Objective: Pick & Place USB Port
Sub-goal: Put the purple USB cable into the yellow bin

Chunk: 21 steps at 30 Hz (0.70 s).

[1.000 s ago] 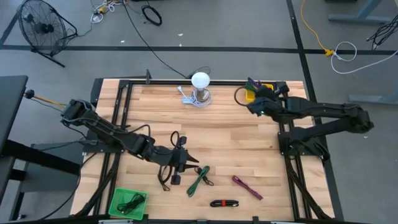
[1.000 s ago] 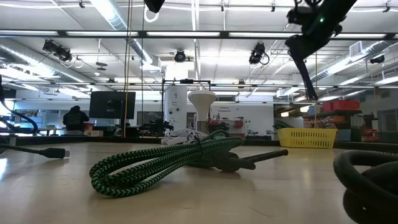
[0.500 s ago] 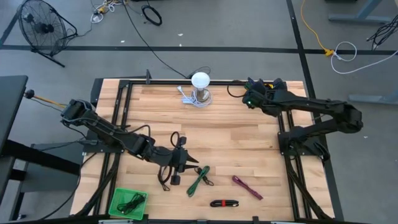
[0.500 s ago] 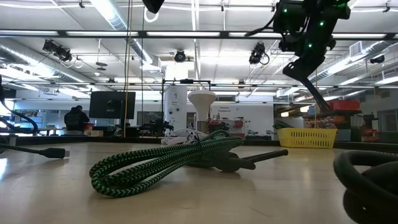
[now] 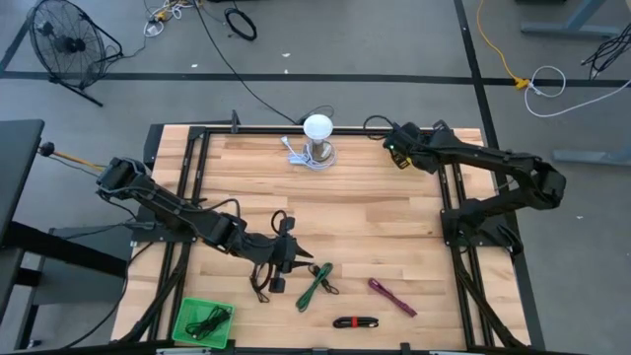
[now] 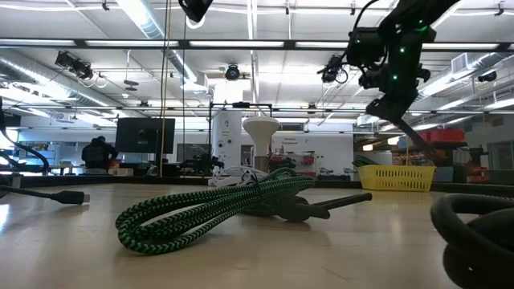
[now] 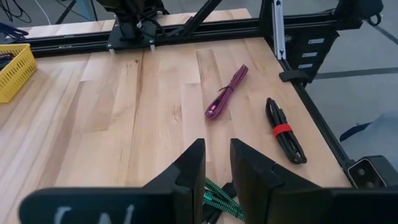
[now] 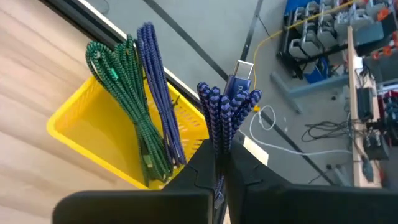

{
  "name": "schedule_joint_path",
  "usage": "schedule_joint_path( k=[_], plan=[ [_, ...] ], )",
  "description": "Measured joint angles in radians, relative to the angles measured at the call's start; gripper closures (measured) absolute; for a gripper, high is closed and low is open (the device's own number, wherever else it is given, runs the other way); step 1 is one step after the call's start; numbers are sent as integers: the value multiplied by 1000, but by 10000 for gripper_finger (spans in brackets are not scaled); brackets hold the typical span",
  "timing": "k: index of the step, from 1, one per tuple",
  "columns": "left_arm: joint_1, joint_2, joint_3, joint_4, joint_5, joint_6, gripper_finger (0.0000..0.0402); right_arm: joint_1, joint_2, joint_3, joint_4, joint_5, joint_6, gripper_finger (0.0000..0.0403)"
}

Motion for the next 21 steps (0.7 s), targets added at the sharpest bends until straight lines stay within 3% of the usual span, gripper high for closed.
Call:
schedule_joint_path(
  k=[7,21],
  plan=[
    [0,0,0,-2,0,42,321,-68,7,0,97,-93,-55,396],
    [3,0,0,-5,0,58,321,-146,11,0,163,-141,-111,397]
  ],
)
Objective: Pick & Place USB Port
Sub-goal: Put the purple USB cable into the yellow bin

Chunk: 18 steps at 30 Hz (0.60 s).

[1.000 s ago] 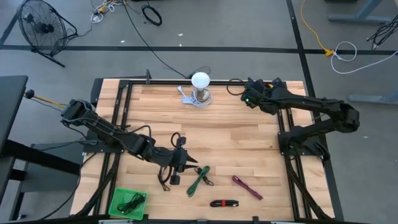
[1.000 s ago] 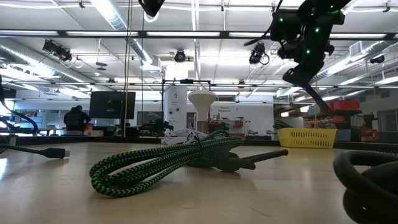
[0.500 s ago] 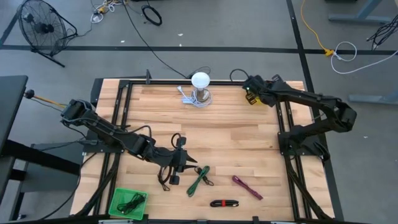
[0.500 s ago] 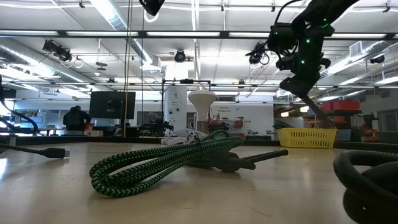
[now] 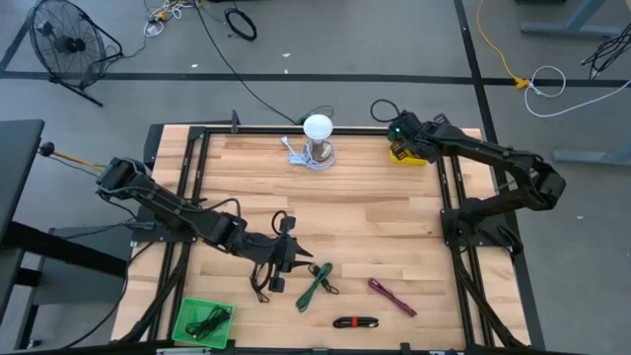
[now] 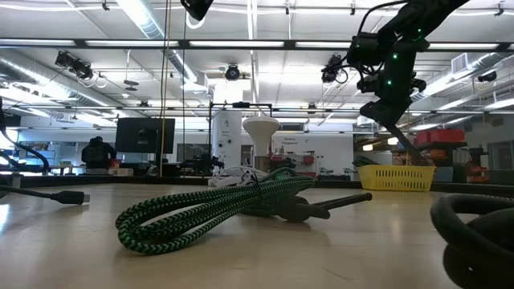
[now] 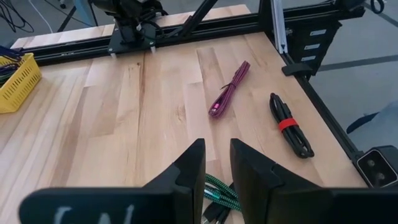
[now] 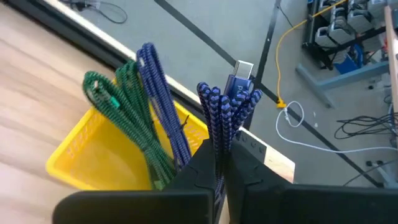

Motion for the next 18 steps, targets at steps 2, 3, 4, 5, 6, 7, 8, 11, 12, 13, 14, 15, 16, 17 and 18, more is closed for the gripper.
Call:
schedule_joint_path(
  k=[2,3,4,5,6,7,8,11,12,13,14,15,16,17,18],
  plan=[
    [0,0,0,0,0,0,321,0,13,0,2,0,-1,397],
    [0,0,0,0,0,0,321,0,24,0,0,1,-8,397],
    [0,0,0,0,0,0,321,0,36,0,2,0,-13,397],
    [0,0,0,-3,0,0,321,0,50,0,1,-1,-16,397],
    [0,0,0,-6,0,0,321,0,65,0,1,-1,-16,397],
    [0,0,0,-6,0,0,321,0,80,0,2,-2,-18,397],
    [0,0,0,-6,0,0,321,0,94,0,5,-7,-19,397],
    [0,0,0,-8,0,0,321,-3,130,0,30,-17,-26,392],
    [0,0,0,-9,0,-1,321,-4,141,0,35,-17,-27,388],
    [0,0,0,-12,0,-1,321,-7,150,0,37,-22,-26,384],
    [0,0,0,-14,0,-1,321,-9,157,0,40,-27,-22,381],
    [0,0,0,-15,0,-1,321,-14,163,0,41,-35,-15,379],
    [0,0,0,-15,0,-1,321,-19,168,0,41,-45,-11,378],
    [0,0,0,-14,0,-1,321,-23,170,0,41,-62,-7,377],
    [0,0,0,-15,0,-1,321,-29,171,0,40,-82,-6,376]
  ],
)
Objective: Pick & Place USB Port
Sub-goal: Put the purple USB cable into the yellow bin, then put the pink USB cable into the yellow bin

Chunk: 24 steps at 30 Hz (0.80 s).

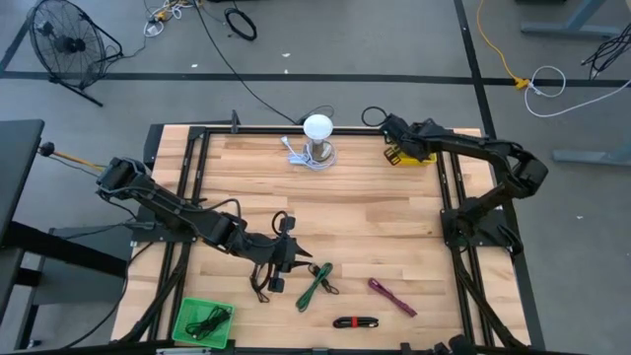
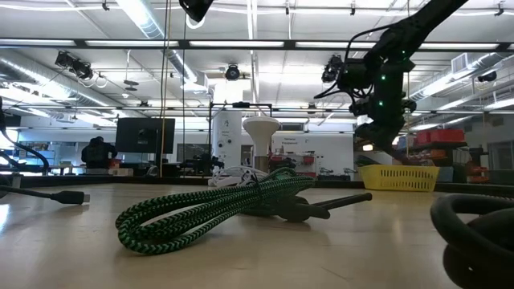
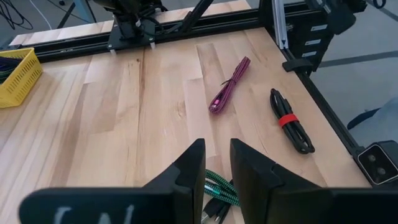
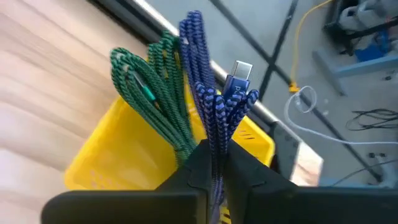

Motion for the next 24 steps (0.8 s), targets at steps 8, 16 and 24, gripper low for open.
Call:
schedule_joint_path(
  k=[8,16,24],
  plan=[
    [0,0,0,-5,0,11,321,-17,-26,0,14,-12,-1,370],
    [0,0,0,-6,0,15,321,-28,-39,0,2,-21,-2,312],
    [0,0,0,-5,0,16,321,-30,-42,0,23,37,38,268]
  ],
)
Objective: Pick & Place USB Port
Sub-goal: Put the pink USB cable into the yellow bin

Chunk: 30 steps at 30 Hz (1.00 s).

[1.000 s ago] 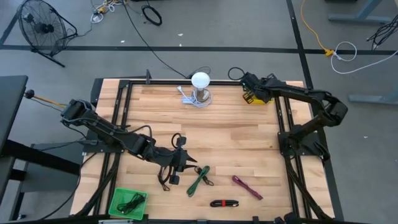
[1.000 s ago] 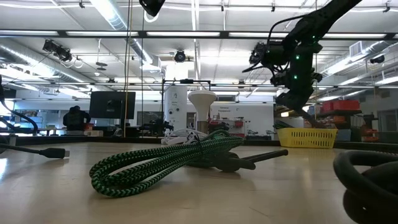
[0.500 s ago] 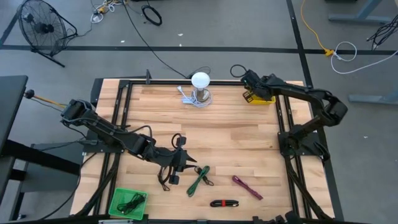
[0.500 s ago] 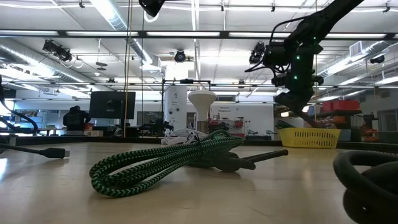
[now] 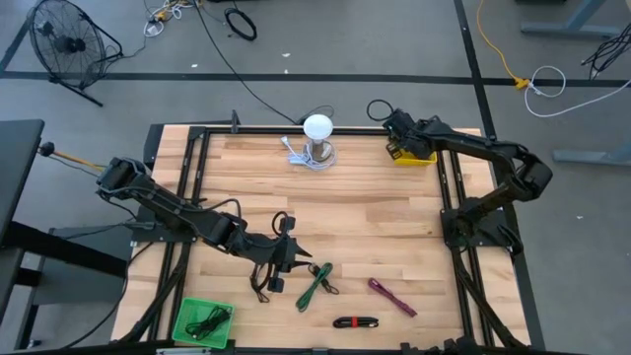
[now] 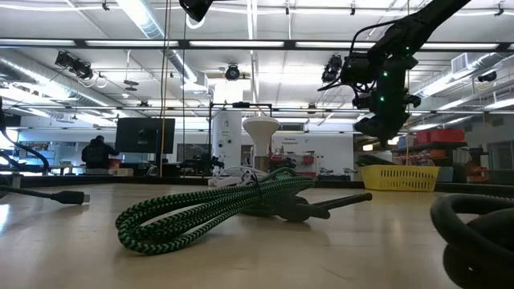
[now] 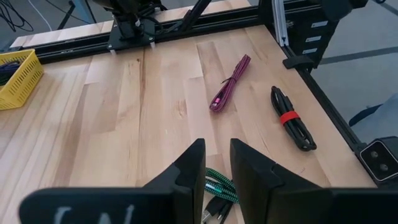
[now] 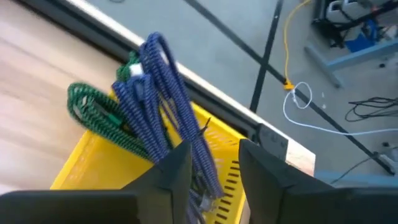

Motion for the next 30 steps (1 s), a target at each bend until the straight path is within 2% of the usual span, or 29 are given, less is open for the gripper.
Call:
schedule_joint_path(
  k=[2,5,13,18,21,30],
  plan=[
    [0,0,0,0,0,0,321,0,-7,9,1,-21,-4,267],
    [0,0,0,-1,0,1,321,9,-19,49,-16,-118,-6,269],
    [0,0,0,-10,0,2,321,133,-50,100,-17,-544,-9,275],
    [0,0,0,-18,0,0,321,267,-52,100,55,-749,-15,276],
    [0,0,0,-21,0,-2,321,362,-52,100,97,-790,2,278],
    [0,0,0,-31,-1,-19,321,684,-52,100,101,-792,105,286]
  ],
)
